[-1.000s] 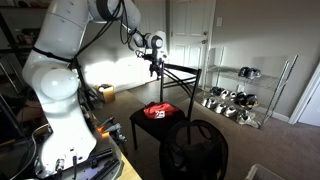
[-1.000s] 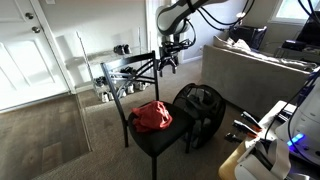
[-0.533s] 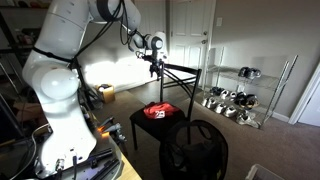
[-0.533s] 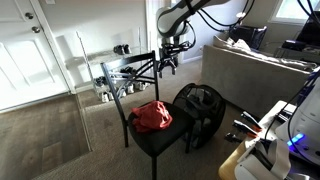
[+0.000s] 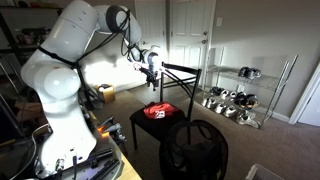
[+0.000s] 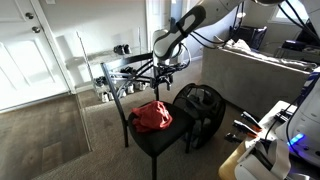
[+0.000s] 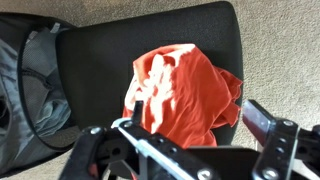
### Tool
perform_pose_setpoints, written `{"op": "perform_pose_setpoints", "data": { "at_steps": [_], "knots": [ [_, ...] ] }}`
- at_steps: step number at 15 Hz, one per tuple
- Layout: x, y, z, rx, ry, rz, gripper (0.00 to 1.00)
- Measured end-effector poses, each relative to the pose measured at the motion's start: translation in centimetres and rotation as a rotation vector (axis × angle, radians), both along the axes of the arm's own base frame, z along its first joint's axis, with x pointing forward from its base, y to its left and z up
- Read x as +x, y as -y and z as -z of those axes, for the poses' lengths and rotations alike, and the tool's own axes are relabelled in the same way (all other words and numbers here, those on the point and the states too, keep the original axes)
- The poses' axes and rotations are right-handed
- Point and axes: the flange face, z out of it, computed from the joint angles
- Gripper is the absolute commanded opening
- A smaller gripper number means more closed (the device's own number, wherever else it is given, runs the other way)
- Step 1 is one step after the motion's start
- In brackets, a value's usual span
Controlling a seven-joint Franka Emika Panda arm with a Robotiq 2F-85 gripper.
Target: Take the orange clothing off of the table and put it into the laundry basket
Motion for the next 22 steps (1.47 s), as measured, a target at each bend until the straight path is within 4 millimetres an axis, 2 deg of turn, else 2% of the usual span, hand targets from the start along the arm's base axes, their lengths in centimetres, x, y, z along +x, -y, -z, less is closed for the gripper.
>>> {"op": "perform_pose_setpoints", "data": {
  "at_steps": [3,6,11,16,19,22],
  "knots": [
    [0.2,-1.0,2.8,0.019,-0.012,0.01,1.0],
    [1.5,-1.1,4.0,0.037,-0.007,0.032,1.0],
    [4.6,-0.2,5.4,0.053,0.064,0.063,1.0],
    [7.3,1.4,8.2,0.038,0.103,0.09,1.0],
    [8.2,1.6,9.8,0.036,0.103,0.094,1.0],
    [8.5,1.6,10.2,0.038,0.106,0.094,1.0]
  ]
}}
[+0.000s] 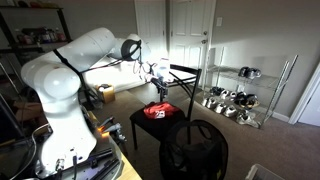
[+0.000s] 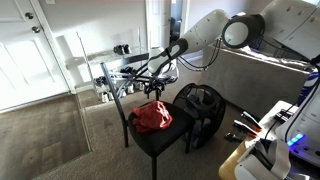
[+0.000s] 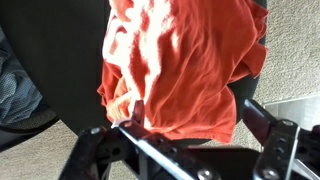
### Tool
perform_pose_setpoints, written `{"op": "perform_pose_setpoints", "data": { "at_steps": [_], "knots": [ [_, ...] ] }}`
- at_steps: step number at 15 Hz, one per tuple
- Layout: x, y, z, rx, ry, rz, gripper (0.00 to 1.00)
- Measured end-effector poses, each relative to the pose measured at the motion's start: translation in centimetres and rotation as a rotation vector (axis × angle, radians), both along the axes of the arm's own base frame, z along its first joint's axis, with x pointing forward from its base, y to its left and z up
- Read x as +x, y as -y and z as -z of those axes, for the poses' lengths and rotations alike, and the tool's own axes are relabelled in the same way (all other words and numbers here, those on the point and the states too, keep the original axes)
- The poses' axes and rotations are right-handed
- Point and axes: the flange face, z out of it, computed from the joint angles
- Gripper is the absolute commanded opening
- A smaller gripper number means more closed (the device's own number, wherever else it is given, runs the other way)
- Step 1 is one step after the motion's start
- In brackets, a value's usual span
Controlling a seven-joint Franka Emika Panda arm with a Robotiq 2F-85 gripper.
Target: Take the orange clothing off of the table and put it into the laundry basket
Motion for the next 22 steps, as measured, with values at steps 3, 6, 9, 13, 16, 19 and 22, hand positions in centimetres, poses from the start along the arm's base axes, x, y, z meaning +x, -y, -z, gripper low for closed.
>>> {"op": "perform_pose_setpoints", "data": {
  "at_steps": [3,6,9,13,16,19,22],
  "knots": [
    [0.1,-0.1,-0.1,0.0,0.001,-0.001,1.0],
    [0.0,-0.5,0.0,0.002,0.008,-0.004,1.0],
    [-0.5,-1.0,2.6,-0.007,-0.011,0.004,1.0],
    [-1.5,-0.4,7.4,-0.07,-0.044,0.047,1.0],
    [-2.2,0.1,9.8,-0.117,-0.078,0.058,1.0],
    [-2.6,0.0,11.2,-0.129,-0.119,0.052,0.73],
    [-2.8,-0.1,12.0,-0.132,-0.14,0.047,0.53]
  ]
}}
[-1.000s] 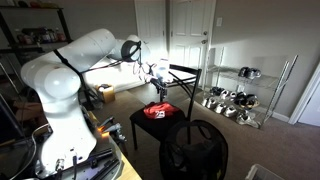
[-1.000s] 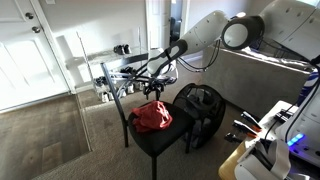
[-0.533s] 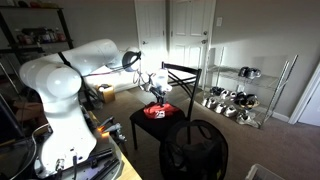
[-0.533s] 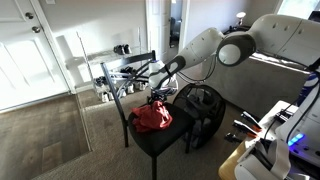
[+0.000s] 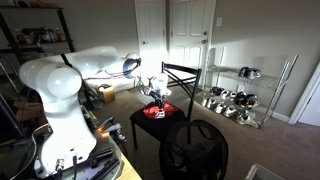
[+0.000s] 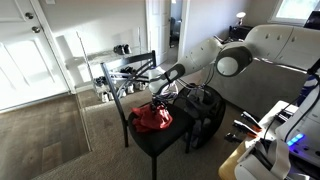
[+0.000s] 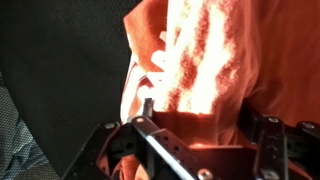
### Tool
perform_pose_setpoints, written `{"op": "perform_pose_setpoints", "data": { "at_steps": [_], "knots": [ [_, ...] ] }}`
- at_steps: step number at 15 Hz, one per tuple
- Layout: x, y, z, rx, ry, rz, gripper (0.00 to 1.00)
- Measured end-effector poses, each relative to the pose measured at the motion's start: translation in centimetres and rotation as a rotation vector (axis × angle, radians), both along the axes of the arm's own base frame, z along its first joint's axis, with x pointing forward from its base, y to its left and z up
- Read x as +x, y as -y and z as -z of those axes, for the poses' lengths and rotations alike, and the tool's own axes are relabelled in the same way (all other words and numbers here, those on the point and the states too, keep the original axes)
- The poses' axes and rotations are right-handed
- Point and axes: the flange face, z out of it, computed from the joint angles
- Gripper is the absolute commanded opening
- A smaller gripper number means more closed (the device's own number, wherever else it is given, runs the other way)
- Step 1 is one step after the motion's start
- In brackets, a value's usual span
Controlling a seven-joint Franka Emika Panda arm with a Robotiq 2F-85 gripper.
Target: Take the orange clothing off of the table and put it into the laundry basket
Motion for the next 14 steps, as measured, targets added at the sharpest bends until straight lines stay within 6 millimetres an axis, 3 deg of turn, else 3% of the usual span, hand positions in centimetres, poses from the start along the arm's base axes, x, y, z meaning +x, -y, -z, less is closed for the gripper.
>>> {"op": "perform_pose_setpoints", "data": {
  "at_steps": [7,9,14],
  "knots": [
    [0.1,-0.3,-0.2,0.012,0.002,0.003,0.08],
    [0.2,-0.2,-0.4,0.014,0.005,0.005,0.05],
    [1.1,0.4,-1.8,0.019,0.011,0.01,0.07]
  ]
}}
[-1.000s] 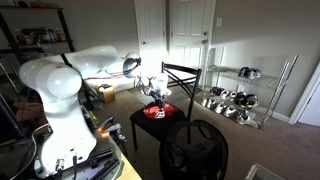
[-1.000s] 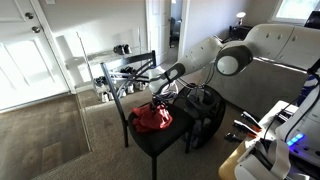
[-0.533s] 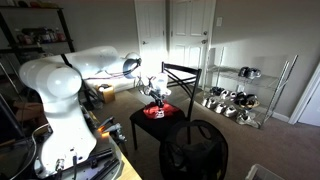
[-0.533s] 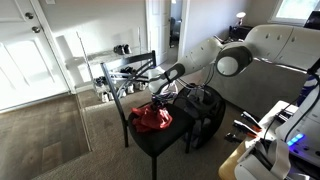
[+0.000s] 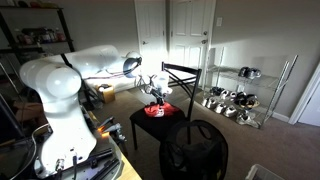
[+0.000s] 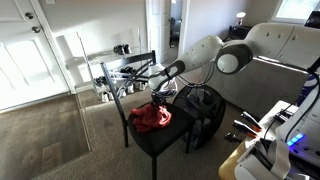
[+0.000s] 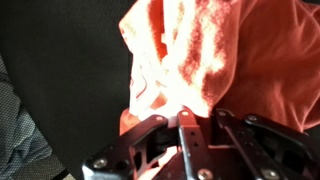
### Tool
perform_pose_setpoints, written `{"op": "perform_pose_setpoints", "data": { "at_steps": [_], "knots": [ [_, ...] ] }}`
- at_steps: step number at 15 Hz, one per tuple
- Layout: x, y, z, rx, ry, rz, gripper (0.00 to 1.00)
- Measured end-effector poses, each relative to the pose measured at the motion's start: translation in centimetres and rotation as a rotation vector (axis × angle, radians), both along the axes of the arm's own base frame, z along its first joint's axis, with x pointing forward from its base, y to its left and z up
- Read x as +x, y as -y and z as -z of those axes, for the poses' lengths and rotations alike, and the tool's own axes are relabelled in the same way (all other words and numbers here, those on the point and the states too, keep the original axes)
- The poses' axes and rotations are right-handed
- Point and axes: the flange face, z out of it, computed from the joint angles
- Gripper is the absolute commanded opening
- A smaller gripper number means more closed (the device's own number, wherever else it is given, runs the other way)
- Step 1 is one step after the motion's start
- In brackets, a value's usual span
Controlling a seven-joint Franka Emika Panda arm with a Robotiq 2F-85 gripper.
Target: Take the orange clothing off of the table and put it into the laundry basket
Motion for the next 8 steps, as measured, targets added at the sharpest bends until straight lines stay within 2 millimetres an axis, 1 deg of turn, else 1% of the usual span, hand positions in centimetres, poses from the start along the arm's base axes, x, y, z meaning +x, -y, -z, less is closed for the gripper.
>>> {"op": "perform_pose_setpoints", "data": {
  "at_steps": [3,5,6,8],
  "knots": [
    [1.4,0.9,-2.4,0.003,0.077,0.044,0.08],
    [2.2,1.7,-4.0,0.006,0.162,0.115,0.08],
    [2.4,2.2,-4.8,0.009,0.204,0.16,0.08],
    [2.5,3.2,-5.6,0.01,0.279,0.248,0.07]
  ]
}}
